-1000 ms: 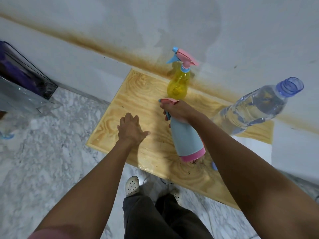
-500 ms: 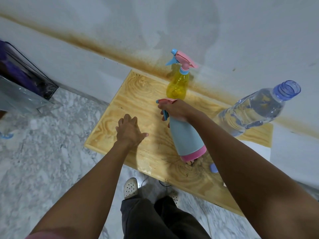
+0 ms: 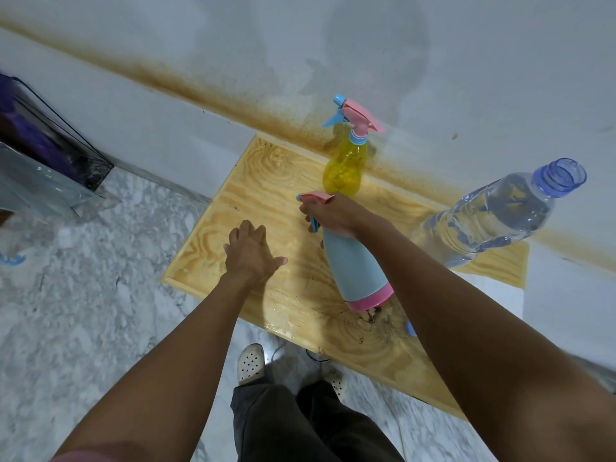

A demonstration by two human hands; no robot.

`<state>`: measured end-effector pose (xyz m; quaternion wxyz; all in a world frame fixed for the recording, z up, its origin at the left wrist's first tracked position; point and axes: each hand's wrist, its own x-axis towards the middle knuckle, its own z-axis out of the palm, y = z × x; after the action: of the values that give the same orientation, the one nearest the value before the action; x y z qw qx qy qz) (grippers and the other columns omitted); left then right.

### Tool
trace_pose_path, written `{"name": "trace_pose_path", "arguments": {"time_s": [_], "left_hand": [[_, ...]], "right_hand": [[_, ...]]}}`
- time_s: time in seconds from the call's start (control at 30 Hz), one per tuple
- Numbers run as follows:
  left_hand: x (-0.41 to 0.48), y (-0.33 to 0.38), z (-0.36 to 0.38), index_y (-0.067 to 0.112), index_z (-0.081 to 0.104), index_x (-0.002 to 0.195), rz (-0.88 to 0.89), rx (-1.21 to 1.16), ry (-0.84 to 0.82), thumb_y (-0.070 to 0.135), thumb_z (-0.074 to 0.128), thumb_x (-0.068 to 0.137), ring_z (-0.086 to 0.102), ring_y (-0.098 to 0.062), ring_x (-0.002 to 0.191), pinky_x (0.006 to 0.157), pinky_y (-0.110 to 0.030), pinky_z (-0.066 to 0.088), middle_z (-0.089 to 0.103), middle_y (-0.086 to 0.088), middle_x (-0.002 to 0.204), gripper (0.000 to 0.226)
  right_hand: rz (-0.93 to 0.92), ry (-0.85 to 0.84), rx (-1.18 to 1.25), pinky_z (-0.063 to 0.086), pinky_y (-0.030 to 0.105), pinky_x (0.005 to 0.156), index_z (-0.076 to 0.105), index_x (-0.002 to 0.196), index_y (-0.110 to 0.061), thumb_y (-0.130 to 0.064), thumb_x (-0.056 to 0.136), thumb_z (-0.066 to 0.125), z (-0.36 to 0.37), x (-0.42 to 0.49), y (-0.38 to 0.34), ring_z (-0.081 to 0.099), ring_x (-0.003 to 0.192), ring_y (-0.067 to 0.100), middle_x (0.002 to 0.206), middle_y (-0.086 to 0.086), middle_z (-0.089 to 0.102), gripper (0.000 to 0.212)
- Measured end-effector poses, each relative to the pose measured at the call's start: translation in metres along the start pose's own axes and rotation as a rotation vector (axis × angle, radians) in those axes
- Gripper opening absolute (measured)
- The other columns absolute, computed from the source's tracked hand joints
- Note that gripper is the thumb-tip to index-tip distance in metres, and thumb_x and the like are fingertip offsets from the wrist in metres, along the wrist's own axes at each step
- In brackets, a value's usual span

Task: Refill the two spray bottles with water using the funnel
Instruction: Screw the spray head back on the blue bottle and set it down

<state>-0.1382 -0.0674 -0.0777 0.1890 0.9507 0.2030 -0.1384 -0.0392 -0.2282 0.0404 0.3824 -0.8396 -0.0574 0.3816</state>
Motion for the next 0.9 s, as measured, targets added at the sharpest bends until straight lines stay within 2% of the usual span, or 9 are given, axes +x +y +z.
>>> {"name": "trace_pose_path", "arguments": {"time_s": [0.17, 0.27, 0.4, 0.5, 0.6, 0.67, 0.73, 0.83, 0.9], "left_hand": [[0.000, -0.001, 0.001, 0.017, 0.049, 0.125, -0.001, -0.007, -0.006, 0.061, 0.076, 0.070, 0.029, -0.031, 0.135, 0.105, -0.047, 0.037, 0.033, -0.006, 0.143, 0.076], [0.000, -0.001, 0.001, 0.017, 0.049, 0.126, -0.001, -0.006, -0.002, 0.062, 0.076, 0.070, 0.029, -0.030, 0.135, 0.104, -0.046, 0.037, 0.032, -0.006, 0.144, 0.076], [-0.001, -0.001, -0.002, 0.019, 0.048, 0.127, -0.003, -0.021, -0.037, 0.061, 0.076, 0.071, 0.028, -0.029, 0.135, 0.105, -0.046, 0.036, 0.030, -0.004, 0.145, 0.076], [-0.003, 0.001, -0.014, 0.020, 0.047, 0.131, 0.007, -0.020, -0.114, 0.065, 0.072, 0.072, 0.028, -0.030, 0.137, 0.106, -0.046, 0.038, 0.029, -0.006, 0.146, 0.078], [-0.014, 0.004, -0.043, 0.022, 0.042, 0.147, 0.120, -0.257, -0.267, 0.055, 0.077, 0.075, 0.031, -0.023, 0.142, 0.113, -0.037, 0.034, 0.031, -0.006, 0.152, 0.086], [-0.032, 0.011, -0.064, 0.028, 0.037, 0.150, 0.263, -0.400, -0.438, 0.047, 0.084, 0.072, 0.033, -0.010, 0.141, 0.111, -0.026, 0.033, 0.033, 0.007, 0.153, 0.093], [-0.050, 0.021, -0.077, 0.037, 0.037, 0.147, 0.360, -0.483, -0.488, 0.049, 0.088, 0.065, 0.036, -0.001, 0.137, 0.105, -0.020, 0.032, 0.037, 0.020, 0.148, 0.098], [-0.070, 0.035, -0.086, 0.042, 0.046, 0.139, 0.380, -0.671, -0.422, 0.047, 0.091, 0.059, 0.046, 0.002, 0.127, 0.102, -0.024, 0.038, 0.050, 0.023, 0.137, 0.091], [-0.077, 0.039, -0.089, 0.039, 0.053, 0.133, 0.423, -0.751, -0.366, 0.041, 0.092, 0.062, 0.054, 0.006, 0.117, 0.100, -0.025, 0.045, 0.060, 0.022, 0.126, 0.081]], "right_hand": [[0.010, -0.003, 0.080, 0.062, 0.041, 0.067, 0.064, 0.120, -0.022, -0.033, 0.095, 0.058, 0.006, 0.001, 0.003, 0.067, 0.077, 0.020, 0.089, 0.005, 0.064, 0.028], [0.034, -0.026, 0.029, 0.063, 0.045, 0.074, 0.065, 0.117, -0.018, -0.040, 0.093, 0.058, 0.006, -0.002, 0.003, 0.072, 0.084, 0.025, 0.092, 0.005, 0.070, 0.033], [-0.010, 0.009, 0.051, 0.062, 0.050, 0.073, 0.064, 0.109, -0.034, -0.044, 0.091, 0.057, 0.008, -0.008, 0.004, 0.071, 0.090, 0.027, 0.099, 0.007, 0.071, 0.022], [-0.042, 0.042, 0.046, 0.061, 0.051, 0.079, 0.065, 0.109, -0.032, -0.046, 0.092, 0.057, 0.008, -0.019, 0.004, 0.072, 0.085, 0.029, 0.100, 0.006, 0.071, 0.023], [-0.140, 0.114, 0.134, 0.061, 0.040, 0.082, 0.068, 0.111, -0.022, -0.042, 0.096, 0.057, 0.003, -0.040, -0.001, 0.072, 0.069, 0.022, 0.105, 0.003, 0.070, 0.027], [-0.241, 0.163, 0.171, 0.055, 0.018, 0.070, 0.068, 0.108, -0.017, -0.036, 0.100, 0.055, 0.001, -0.057, -0.006, 0.069, 0.063, 0.011, 0.110, 0.001, 0.069, 0.024], [-0.330, 0.225, 0.202, 0.045, 0.006, 0.061, 0.068, 0.108, -0.008, -0.029, 0.103, 0.051, 0.002, -0.074, -0.013, 0.062, 0.064, 0.003, 0.102, -0.003, 0.070, 0.028], [-0.401, 0.285, 0.240, 0.045, 0.009, 0.068, 0.069, 0.108, -0.010, -0.031, 0.103, 0.049, 0.008, -0.092, -0.024, 0.058, 0.069, -0.001, 0.090, -0.020, 0.069, 0.029], [-0.439, 0.311, 0.234, 0.046, 0.012, 0.069, 0.069, 0.107, -0.015, -0.029, 0.102, 0.052, 0.012, -0.098, -0.032, 0.058, 0.068, -0.005, 0.079, -0.030, 0.068, 0.023]]}}
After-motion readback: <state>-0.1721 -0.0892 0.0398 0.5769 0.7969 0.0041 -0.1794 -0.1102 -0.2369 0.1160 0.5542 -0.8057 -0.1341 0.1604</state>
